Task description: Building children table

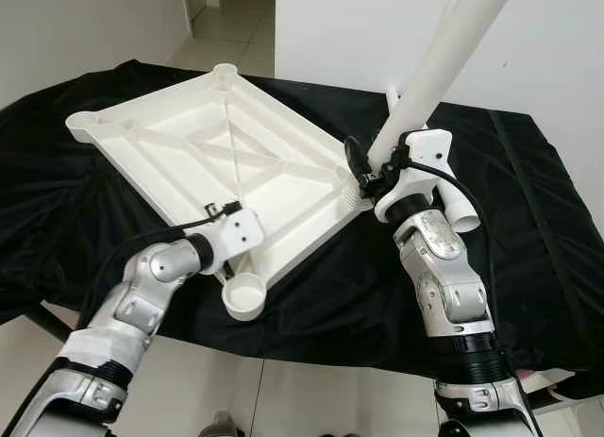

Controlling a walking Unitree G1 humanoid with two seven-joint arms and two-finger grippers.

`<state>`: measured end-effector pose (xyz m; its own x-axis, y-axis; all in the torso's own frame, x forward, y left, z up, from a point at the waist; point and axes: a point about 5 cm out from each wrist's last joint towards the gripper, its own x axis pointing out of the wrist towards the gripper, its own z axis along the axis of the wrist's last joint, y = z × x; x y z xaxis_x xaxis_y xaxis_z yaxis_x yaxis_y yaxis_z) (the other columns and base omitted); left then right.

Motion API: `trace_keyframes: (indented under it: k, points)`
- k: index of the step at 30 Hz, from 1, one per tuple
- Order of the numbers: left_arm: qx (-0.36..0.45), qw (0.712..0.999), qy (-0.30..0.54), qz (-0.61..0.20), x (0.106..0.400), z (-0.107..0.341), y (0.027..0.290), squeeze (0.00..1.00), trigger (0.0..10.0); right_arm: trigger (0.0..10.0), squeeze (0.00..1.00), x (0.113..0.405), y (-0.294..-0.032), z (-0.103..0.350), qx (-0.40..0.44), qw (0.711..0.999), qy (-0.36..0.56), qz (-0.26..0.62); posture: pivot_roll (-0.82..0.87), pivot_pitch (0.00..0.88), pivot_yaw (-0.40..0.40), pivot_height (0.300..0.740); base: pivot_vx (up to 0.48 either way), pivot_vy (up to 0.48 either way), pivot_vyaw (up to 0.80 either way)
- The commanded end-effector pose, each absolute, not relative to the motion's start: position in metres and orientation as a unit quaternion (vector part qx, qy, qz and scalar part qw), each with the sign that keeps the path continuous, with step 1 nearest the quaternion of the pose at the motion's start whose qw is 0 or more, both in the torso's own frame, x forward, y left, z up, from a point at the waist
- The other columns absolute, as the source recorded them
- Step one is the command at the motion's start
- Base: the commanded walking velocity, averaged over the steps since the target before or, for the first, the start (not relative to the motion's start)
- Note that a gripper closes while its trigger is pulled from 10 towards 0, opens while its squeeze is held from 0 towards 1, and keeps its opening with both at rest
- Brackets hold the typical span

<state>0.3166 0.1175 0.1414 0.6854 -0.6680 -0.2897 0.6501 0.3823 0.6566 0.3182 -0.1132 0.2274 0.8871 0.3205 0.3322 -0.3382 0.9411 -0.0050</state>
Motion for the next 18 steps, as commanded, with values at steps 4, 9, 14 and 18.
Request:
trace_keyframes:
  k: [4, 9, 14, 18]
  points:
    - [0.38, 0.809, 0.024, -0.448, 0.304, 0.119, 0.099, 0.0, 10.0, 10.0, 0.0, 0.317, -0.113, 0.232, 0.026, 0.969, -0.176, 0.17, 0.1, 0.036, -0.038, 0.74, 0.0, 0.0, 0.0]
    - [0.374, 0.814, 0.022, -0.444, 0.305, 0.119, 0.097, 0.0, 10.0, 10.0, 0.0, 0.317, -0.114, 0.232, 0.026, 0.97, -0.175, 0.168, 0.1, 0.039, -0.039, 0.74, 0.0, 0.0, 0.0]
    - [0.387, 0.82, 0.024, -0.42, 0.315, 0.13, 0.114, 0.0, 10.0, 10.0, 0.0, 0.317, -0.115, 0.232, 0.026, 0.97, -0.174, 0.165, 0.11, 0.048, -0.038, 0.74, 0.0, 0.0, 0.0]
    - [0.392, 0.837, 0.019, -0.381, 0.329, 0.15, 0.141, 0.0, 10.0, 10.0, 0.0, 0.318, -0.12, 0.229, 0.026, 0.973, -0.17, 0.153, 0.11, 0.051, -0.036, 0.74, 0.0, 0.0, 0.0]
